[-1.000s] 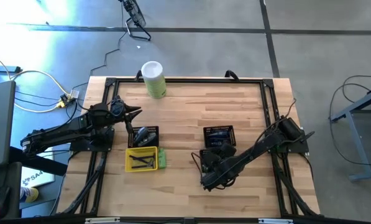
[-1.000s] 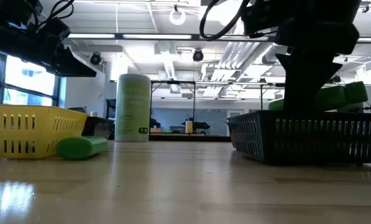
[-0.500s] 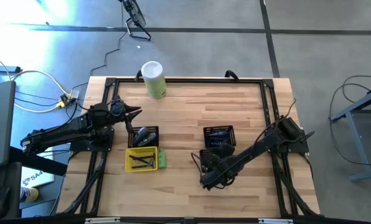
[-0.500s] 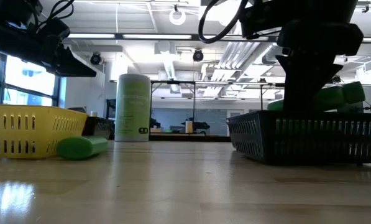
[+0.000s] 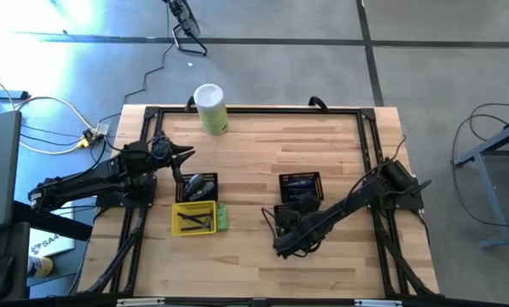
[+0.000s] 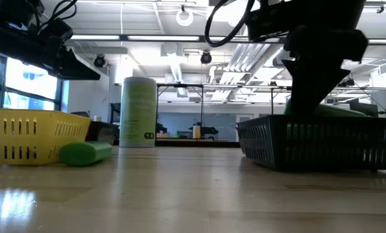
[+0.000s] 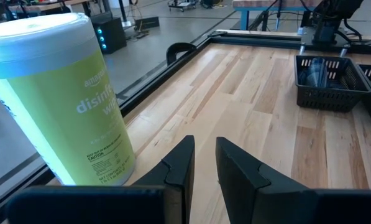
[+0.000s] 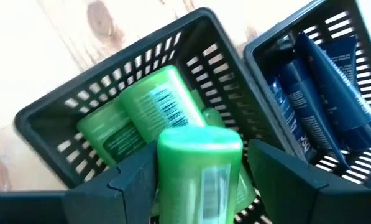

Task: Pick & Place Travel size toiletries
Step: Put the green shampoo into the bottom right black bin, then adjust the bins

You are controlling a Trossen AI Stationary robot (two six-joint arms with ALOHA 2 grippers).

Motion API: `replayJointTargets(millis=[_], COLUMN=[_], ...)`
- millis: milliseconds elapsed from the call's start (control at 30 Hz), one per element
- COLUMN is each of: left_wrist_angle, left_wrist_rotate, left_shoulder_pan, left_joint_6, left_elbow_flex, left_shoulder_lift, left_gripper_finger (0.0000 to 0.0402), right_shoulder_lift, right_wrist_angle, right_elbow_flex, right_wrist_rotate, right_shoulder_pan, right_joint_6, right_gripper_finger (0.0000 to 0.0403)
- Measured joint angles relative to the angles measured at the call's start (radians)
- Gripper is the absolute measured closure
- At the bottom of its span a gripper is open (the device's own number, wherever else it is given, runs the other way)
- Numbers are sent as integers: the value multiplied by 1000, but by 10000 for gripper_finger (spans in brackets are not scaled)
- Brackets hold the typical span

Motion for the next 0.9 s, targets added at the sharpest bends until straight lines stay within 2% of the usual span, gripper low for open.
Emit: replayJointTargets(millis=[500,900], left_wrist_angle=[0,0], left_wrist_rotate=[-1,-5], left_shoulder_pan=[0,0], left_joint_6=[0,0], left_elbow_flex=[0,0], left_shoulder_lift=[0,0], left_gripper_finger=[339,339], right_shoulder_lift=[0,0], right_wrist_angle=[3,51], right_elbow_flex=[83,154], right_wrist_rotate=[-9,-6], right_shoulder_pan=[-21,-29], right_joint_6=[-59,0], right_gripper_finger=[212,256])
